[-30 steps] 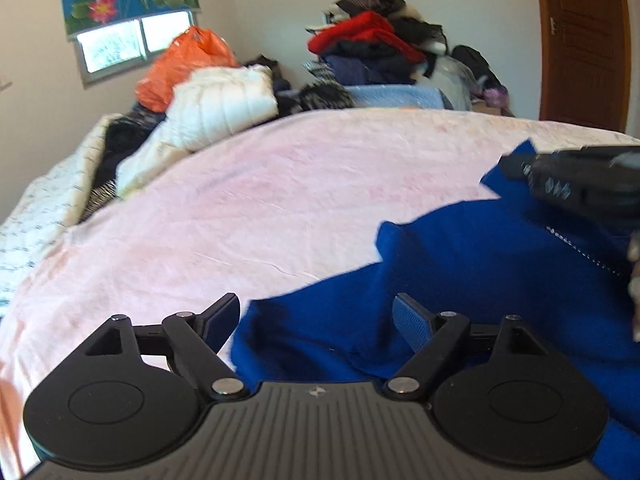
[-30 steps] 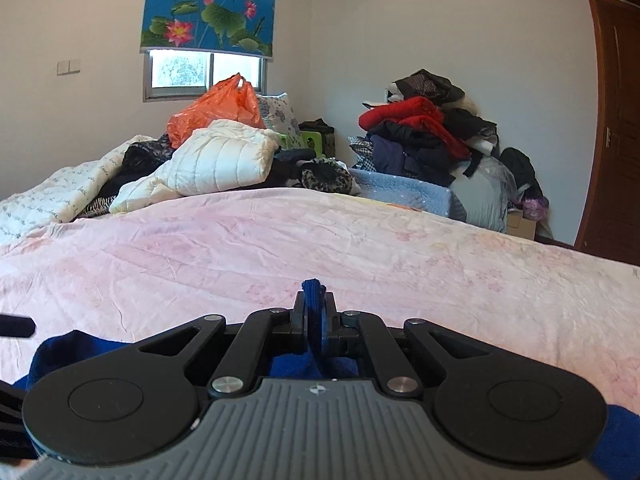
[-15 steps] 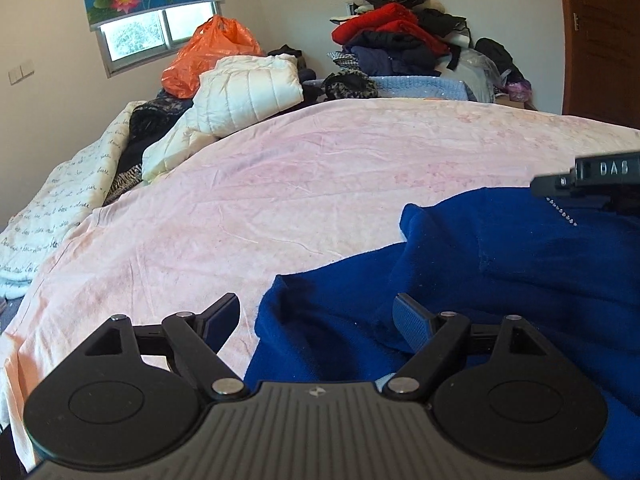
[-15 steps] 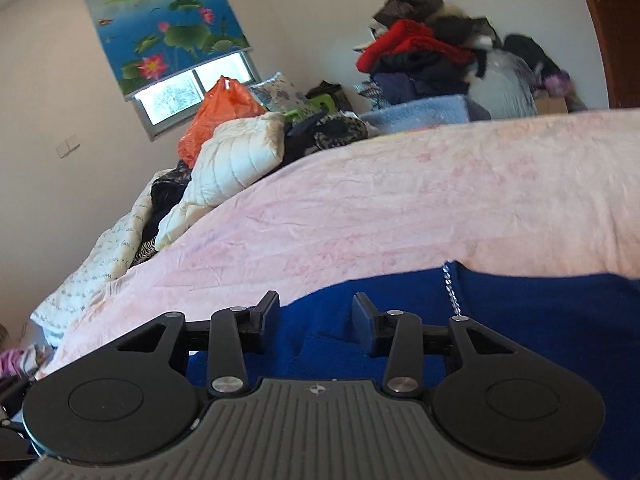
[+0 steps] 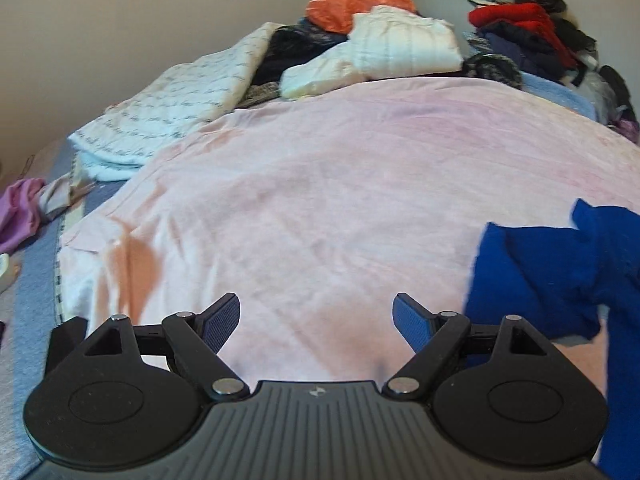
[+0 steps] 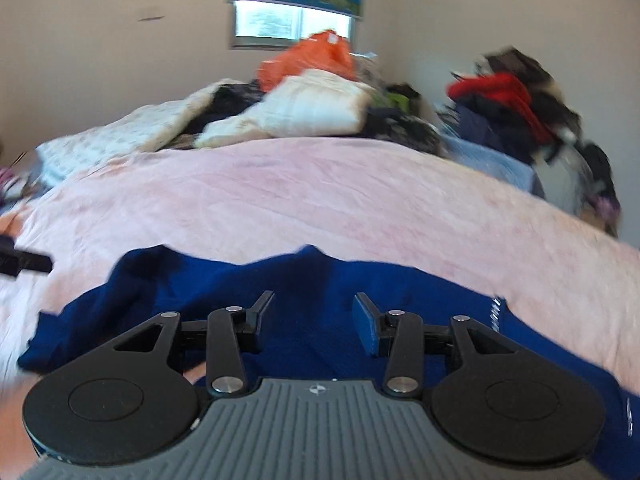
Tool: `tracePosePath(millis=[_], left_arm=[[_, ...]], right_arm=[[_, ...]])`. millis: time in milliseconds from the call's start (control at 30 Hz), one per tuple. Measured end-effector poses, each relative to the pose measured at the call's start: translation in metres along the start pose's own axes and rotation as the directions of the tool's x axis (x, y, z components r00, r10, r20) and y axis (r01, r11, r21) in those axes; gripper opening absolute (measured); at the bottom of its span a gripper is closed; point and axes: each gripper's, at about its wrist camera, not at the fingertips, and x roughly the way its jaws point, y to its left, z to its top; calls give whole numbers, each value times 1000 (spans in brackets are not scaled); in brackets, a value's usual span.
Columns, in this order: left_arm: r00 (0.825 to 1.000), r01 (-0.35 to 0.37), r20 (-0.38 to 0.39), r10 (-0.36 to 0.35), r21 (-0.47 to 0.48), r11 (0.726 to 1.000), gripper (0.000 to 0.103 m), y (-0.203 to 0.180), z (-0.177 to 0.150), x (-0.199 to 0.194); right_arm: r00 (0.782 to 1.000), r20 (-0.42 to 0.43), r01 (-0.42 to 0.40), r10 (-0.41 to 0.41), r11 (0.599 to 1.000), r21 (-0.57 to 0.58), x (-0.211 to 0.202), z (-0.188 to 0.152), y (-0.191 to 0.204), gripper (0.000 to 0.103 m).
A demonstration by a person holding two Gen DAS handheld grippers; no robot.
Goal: Fold small clothes
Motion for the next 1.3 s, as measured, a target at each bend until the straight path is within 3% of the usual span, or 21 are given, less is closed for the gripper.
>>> tracePosePath(millis=[67, 133, 233, 300, 367, 433, 500, 533, 567, 600, 667, 700, 767, 800, 900, 1000, 1067, 1167, 1233, 1300], left_arm=[[1000, -8, -13, 8, -6, 1000, 84, 9, -2, 1], [1000, 2, -28, -3, -21, 1000, 84, 15, -3, 0], [999, -44, -16, 43, -72, 996, 84, 31, -3, -5], [994, -105, 15, 108, -123, 987, 84, 45, -1, -13], [984, -164, 34, 174, -194, 967, 84, 63, 1, -21], [977, -191, 42, 211, -273, 943, 84, 85, 2, -26], [973, -206, 32, 227, -309, 928, 84, 99, 1, -28], [975, -203, 22, 220, -304, 931, 84, 101, 0, -27], [978, -194, 11, 206, -290, 937, 84, 102, -1, -26], [981, -186, 2, 194, -272, 944, 84, 100, -2, -24], [987, -158, 2, 162, -218, 963, 84, 90, -4, -21], [990, -137, 7, 140, -174, 975, 84, 81, -7, -19], [996, -84, 8, 86, -106, 991, 84, 63, -9, -18], [999, -37, 21, 38, -58, 998, 84, 51, -11, -21], [995, 23, 96, -34, 111, 994, 84, 12, -17, -34], [977, -55, 215, -7, 276, 959, 94, -34, -24, -34], [958, -167, 275, 74, 330, 929, 95, -59, -24, -20], [911, -362, 329, 250, 344, 866, 95, -64, -17, 14], [882, -458, 277, 382, 305, 835, 95, -38, -8, 41], [871, -489, 162, 463, 220, 844, 95, 6, 4, 60]], right_arm=[[982, -51, -182, 184, 983, 32, 3, 4, 16, 50], [932, -117, -328, 344, 935, 134, 13, 6, 31, 51], [885, -171, -385, 432, 888, 252, 32, 3, 47, 55], [867, -197, -378, 458, 861, 342, 47, 7, 52, 57], [830, -211, -392, 517, 808, 440, 63, 18, 56, 56], [766, -64, -516, 640, 671, 533, 67, 42, 59, 57], [671, 181, -667, 719, 480, 570, 61, 71, 53, 62], [635, 277, -715, 721, 414, 563, 56, 83, 49, 69], [635, 326, -732, 700, 410, 543, 50, 93, 44, 79], [676, 329, -713, 660, 470, 520, 44, 100, 41, 81], [801, 240, -589, 548, 653, 477, 33, 103, 38, 84], [848, 186, -522, 497, 718, 461, 32, 98, 37, 84], [918, 61, -378, 392, 819, 432, 36, 84, 37, 81], [937, 0, -317, 349, 850, 420, 41, 73, 37, 81], [943, -86, -248, 320, 854, 457, 55, 42, 35, 80], [945, -57, -243, 322, 807, 538, 56, 18, 23, 80], [951, -33, -234, 309, 782, 577, 49, 12, 11, 79], [969, -10, -197, 247, 797, 571, 33, 11, -5, 79], [986, 18, -149, 169, 810, 567, 22, 14, -21, 79], [993, 52, -115, 104, 804, 584, 13, 12, -36, 80]])
